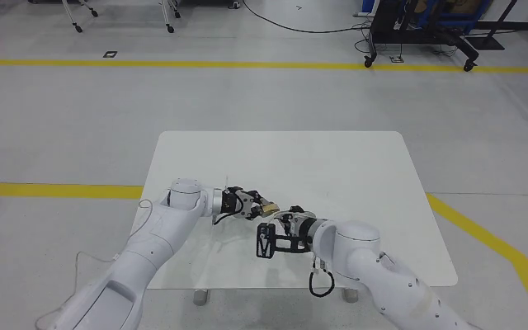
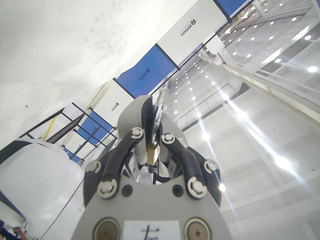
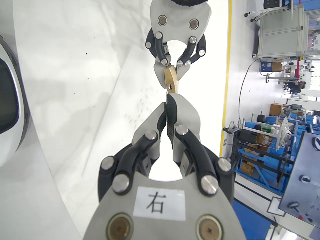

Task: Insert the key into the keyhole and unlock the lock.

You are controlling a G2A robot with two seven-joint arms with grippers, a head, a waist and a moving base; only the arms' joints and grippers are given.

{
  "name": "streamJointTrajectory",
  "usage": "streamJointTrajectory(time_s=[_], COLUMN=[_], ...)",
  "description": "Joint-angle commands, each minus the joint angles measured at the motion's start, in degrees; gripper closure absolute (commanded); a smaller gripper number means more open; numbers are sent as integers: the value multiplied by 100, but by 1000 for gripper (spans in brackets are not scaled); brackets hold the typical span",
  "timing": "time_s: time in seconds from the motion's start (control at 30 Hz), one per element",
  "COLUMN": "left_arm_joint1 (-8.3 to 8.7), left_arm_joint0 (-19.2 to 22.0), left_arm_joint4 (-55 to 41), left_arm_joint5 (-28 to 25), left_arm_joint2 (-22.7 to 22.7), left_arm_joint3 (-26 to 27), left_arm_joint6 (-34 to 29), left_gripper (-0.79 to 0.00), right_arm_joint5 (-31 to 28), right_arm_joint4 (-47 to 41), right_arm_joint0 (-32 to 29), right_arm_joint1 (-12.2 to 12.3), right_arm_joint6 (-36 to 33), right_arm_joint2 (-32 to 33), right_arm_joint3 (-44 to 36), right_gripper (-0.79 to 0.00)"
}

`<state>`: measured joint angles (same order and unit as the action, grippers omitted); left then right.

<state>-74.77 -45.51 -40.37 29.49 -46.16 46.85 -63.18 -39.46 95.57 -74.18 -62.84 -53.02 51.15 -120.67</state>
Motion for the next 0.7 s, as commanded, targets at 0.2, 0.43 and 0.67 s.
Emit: streamJointTrajectory(time_s=[0.2,0.43,0.67], left_arm_joint1=[-21,-38,-52], left_arm_joint0=[28,46,53], left_arm_joint4=[51,86,109], left_arm_joint5=[4,10,3], left_arm_joint2=[29,49,57], left_arm_joint3=[-32,-60,-74], left_arm_joint6=[39,55,75], left_gripper=[0,0,0], right_arm_joint5=[135,225,380], right_arm_joint4=[128,206,232], right_arm_joint0=[56,218,318], right_arm_joint1=[-55,-144,-216], right_arm_joint6=[-125,-250,-392], right_arm_joint2=[-174,-430,-532], right_arm_joint3=[-1,167,259], right_gripper=[0,0,0])
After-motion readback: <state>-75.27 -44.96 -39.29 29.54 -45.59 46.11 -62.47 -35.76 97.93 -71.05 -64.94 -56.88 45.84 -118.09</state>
